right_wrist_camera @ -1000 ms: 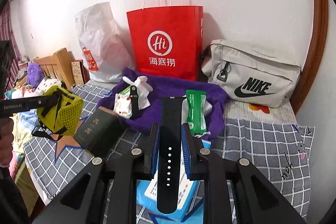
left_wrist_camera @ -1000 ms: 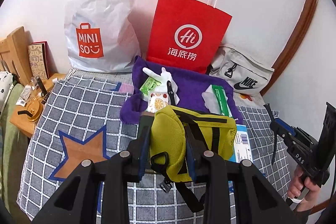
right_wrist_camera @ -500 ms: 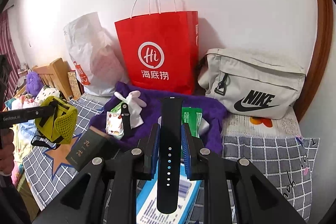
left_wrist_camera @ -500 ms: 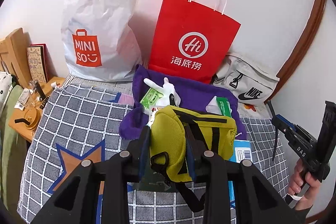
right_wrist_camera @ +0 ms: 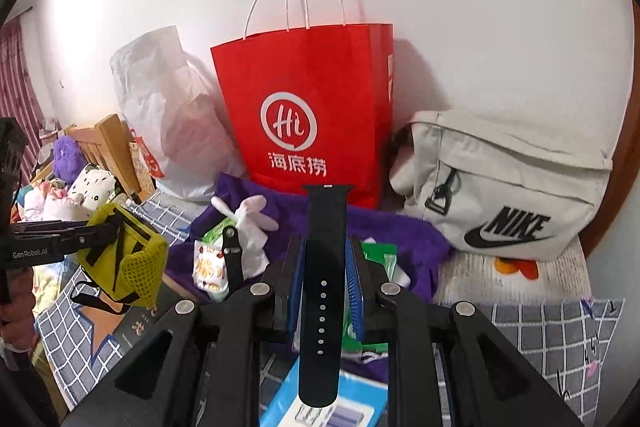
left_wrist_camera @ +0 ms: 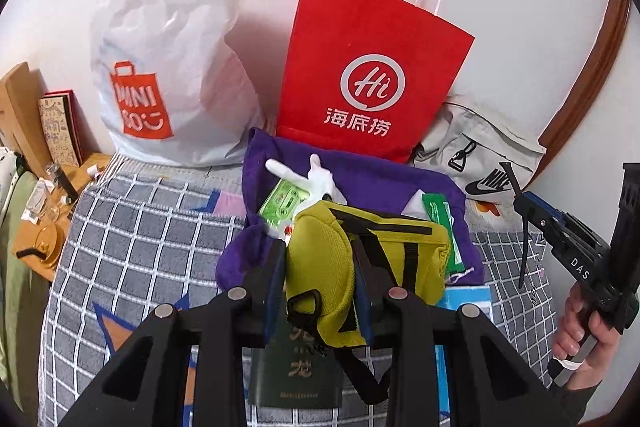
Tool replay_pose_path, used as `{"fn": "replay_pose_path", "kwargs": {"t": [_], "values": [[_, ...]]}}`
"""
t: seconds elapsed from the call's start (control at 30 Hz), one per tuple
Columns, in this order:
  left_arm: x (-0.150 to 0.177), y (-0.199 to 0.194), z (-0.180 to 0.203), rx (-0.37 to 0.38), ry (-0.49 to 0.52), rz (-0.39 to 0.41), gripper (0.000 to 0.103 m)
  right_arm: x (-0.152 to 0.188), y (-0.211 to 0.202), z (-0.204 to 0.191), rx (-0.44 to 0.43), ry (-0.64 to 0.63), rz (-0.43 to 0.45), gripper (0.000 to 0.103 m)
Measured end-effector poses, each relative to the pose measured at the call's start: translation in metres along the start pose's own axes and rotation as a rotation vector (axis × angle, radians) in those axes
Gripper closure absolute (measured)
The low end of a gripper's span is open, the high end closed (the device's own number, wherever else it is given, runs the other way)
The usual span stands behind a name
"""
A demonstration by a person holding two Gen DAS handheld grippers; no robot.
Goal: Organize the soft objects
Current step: 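Carry the yellow pouch and black strap up over the purple towel with both tools, then open both tools to drop the pouch and strap onto the towel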
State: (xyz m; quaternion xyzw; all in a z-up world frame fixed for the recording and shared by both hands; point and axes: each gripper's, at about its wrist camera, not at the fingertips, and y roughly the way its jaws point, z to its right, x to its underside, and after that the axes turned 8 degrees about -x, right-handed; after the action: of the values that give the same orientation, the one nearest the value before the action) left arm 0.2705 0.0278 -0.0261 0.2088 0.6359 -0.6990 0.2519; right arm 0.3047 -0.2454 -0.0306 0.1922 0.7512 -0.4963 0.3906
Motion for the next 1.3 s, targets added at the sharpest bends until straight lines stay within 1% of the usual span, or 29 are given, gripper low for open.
{"fn": "replay_pose_path", "kwargs": {"t": [0.1,0.23,0.33,0.43,0.57,0.8,0.9,1.0,1.1,1.3], "values": [[-0.01,0.011,0.006,-0.003,0.007,-0.006,0.073,-0.006,0.008,0.004,-0.004,0.014,0.007,0.083],[-0.017,0.024,0.012,0.01,0.013,-0.014,0.073,-0.006,0.019,0.011,-0.007,0.046,0.007,0.083],[-0.019,0.036,0.014,0.011,0.021,-0.025,0.073,-0.001,0.032,0.019,-0.001,0.059,-0.016,0.083],[-0.02,0.048,0.012,0.021,0.012,-0.036,0.073,0.003,0.047,0.03,0.011,0.094,-0.057,0.083],[-0.02,0.062,0.01,0.025,0.007,-0.039,0.073,0.007,0.057,0.039,0.006,0.115,-0.076,0.083],[-0.028,0.082,0.001,0.046,-0.031,-0.065,0.073,0.013,0.074,0.041,-0.017,0.109,-0.093,0.083],[-0.029,0.089,0.0,0.047,-0.031,-0.073,0.073,0.015,0.083,0.039,-0.034,0.108,-0.097,0.082],[-0.03,0.095,0.0,0.055,-0.019,-0.078,0.072,0.019,0.094,0.037,-0.046,0.102,-0.126,0.082],[-0.029,0.102,-0.002,0.064,-0.023,-0.09,0.072,0.023,0.104,0.036,-0.03,0.096,-0.154,0.082],[-0.027,0.114,-0.004,0.075,-0.03,-0.116,0.072,0.027,0.117,0.041,-0.027,0.112,-0.19,0.082]]}}
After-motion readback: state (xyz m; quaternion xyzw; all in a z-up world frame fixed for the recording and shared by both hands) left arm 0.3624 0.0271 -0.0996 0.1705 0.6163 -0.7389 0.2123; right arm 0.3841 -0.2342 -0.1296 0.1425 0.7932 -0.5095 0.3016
